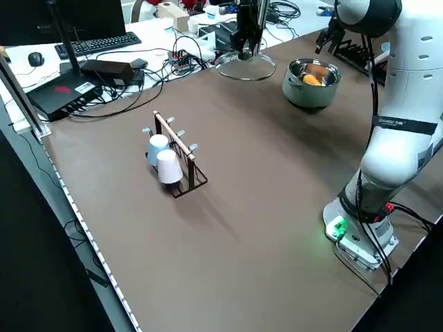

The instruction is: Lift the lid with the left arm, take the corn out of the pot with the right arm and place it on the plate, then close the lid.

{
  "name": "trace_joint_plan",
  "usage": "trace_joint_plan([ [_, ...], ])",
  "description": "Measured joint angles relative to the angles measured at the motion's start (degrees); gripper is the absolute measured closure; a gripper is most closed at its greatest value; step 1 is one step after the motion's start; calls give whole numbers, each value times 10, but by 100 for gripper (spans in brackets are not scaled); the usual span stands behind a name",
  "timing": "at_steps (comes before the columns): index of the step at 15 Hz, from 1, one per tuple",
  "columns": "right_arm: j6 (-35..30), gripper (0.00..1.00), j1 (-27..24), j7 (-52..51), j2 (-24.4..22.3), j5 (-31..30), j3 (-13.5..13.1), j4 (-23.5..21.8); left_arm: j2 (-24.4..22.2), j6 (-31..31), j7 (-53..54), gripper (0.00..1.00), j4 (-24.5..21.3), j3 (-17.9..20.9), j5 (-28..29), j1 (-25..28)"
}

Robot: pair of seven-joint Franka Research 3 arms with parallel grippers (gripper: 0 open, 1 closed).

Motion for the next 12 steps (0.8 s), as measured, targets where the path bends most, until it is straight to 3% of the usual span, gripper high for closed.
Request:
trace_joint_plan([
  [7, 11, 7, 34, 23, 11, 0, 1, 14, 0, 0, 1, 49, 0, 1, 0, 2],
  [12, 63, 11, 59, 41, 65, 0, 1, 14, 0, 0, 1, 49, 0, 0, 0, 1],
])
